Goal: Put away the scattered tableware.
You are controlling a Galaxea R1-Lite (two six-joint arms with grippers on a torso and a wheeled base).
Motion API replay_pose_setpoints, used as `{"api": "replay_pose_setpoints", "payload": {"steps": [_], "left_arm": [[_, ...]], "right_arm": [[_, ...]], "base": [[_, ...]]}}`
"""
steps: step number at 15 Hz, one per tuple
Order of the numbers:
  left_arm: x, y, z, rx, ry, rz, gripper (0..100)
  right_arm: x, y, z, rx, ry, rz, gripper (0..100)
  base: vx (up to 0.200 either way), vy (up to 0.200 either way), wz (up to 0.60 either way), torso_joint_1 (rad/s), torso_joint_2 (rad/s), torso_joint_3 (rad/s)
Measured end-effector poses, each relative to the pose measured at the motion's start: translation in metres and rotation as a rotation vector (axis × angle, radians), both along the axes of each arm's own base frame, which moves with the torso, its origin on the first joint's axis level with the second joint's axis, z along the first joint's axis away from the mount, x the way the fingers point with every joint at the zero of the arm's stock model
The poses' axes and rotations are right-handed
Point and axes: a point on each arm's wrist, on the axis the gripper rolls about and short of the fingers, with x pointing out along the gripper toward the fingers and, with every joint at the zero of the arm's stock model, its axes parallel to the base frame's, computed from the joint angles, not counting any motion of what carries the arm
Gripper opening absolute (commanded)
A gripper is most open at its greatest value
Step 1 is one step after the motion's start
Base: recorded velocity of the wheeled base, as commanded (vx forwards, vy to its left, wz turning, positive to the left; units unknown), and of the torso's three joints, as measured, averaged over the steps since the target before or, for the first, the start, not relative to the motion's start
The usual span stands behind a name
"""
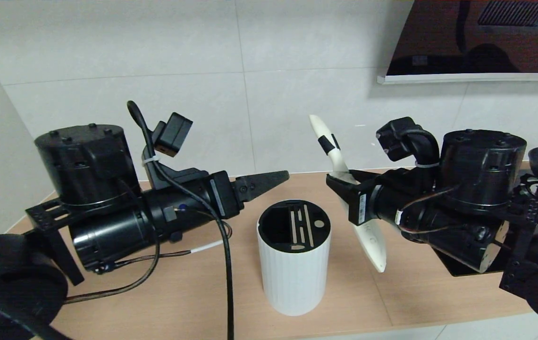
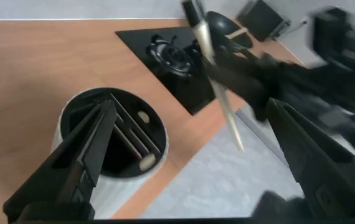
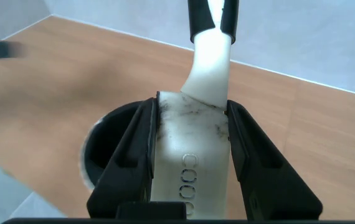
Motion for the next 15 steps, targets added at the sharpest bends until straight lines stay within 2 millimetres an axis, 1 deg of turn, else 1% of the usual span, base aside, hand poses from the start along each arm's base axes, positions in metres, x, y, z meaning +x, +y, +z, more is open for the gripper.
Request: {"api": "replay_pose_setpoints", "payload": {"steps": [2, 3, 6, 15], "left_arm": [[0.007, -0.014, -0.004, -0.095, 0.062, 0.004, 100], [0.009, -0.018, -0.006, -0.115, 0.078, -0.003, 100], [0.014, -0.027, -0.009, -0.16, 0.14, -0.01, 100], [0.026, -0.044, -0.018, -0.173, 0.155, 0.019, 100]], "right_arm": [[-0.004, 0.008, -0.003, -0.008, 0.006, 0.012, 0], [-0.005, 0.01, -0.005, -0.011, 0.01, 0.017, 0], [-0.009, 0.017, -0.008, -0.016, 0.019, 0.041, 0], [-0.027, 0.039, -0.021, -0.037, 0.055, 0.127, 0]], "base": [[0.0, 0.0, 0.0, 0.0, 0.0, 0.0], [0.0, 0.0, 0.0, 0.0, 0.0, 0.0], [0.0, 0.0, 0.0, 0.0, 0.0, 0.0], [0.0, 0.0, 0.0, 0.0, 0.0, 0.0]]}}
